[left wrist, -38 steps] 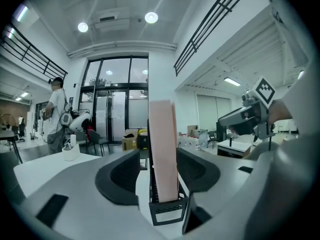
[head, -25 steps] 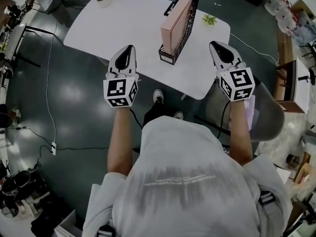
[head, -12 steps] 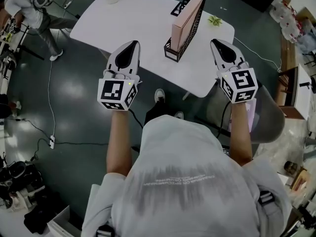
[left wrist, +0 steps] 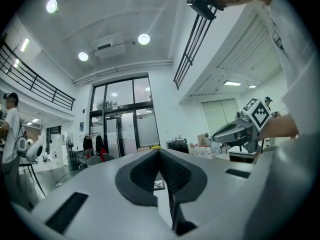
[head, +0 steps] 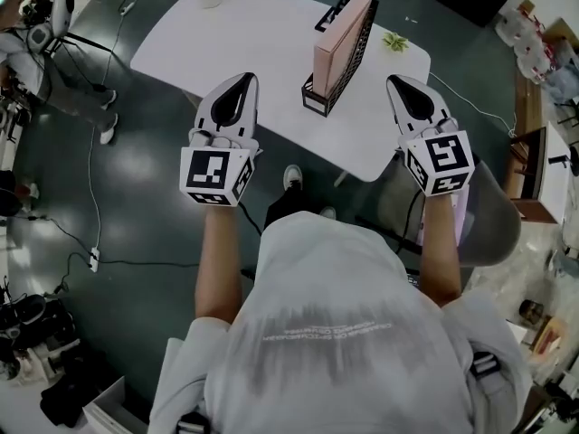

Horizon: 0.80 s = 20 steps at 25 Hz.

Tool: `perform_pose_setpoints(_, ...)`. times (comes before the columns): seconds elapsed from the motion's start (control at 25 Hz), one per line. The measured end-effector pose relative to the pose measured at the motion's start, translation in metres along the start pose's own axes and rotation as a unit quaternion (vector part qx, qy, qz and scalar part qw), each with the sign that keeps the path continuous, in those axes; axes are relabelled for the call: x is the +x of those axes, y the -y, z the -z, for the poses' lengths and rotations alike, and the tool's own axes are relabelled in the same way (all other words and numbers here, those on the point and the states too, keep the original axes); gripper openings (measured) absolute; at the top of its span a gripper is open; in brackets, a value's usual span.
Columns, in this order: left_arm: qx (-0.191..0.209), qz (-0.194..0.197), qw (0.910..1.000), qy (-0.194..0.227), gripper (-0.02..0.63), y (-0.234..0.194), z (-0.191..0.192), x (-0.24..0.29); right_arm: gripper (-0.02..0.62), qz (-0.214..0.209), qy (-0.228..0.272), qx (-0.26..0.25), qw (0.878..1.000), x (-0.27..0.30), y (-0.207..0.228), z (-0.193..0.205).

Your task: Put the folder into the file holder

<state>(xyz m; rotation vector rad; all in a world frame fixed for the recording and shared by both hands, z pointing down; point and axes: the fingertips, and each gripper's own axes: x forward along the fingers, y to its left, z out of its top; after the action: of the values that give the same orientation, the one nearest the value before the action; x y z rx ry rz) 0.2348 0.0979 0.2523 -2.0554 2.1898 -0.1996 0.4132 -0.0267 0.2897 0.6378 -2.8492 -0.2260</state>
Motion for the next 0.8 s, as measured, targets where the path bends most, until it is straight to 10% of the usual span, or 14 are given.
perform_pose_setpoints(0.8, 0.013, 0.006, 0.9996, -0.024, 0.015, 0.005, 0.014, 0.031, 0.029, -0.003, -0.008, 0.005, 1.0, 0.02, 0.02, 0.012)
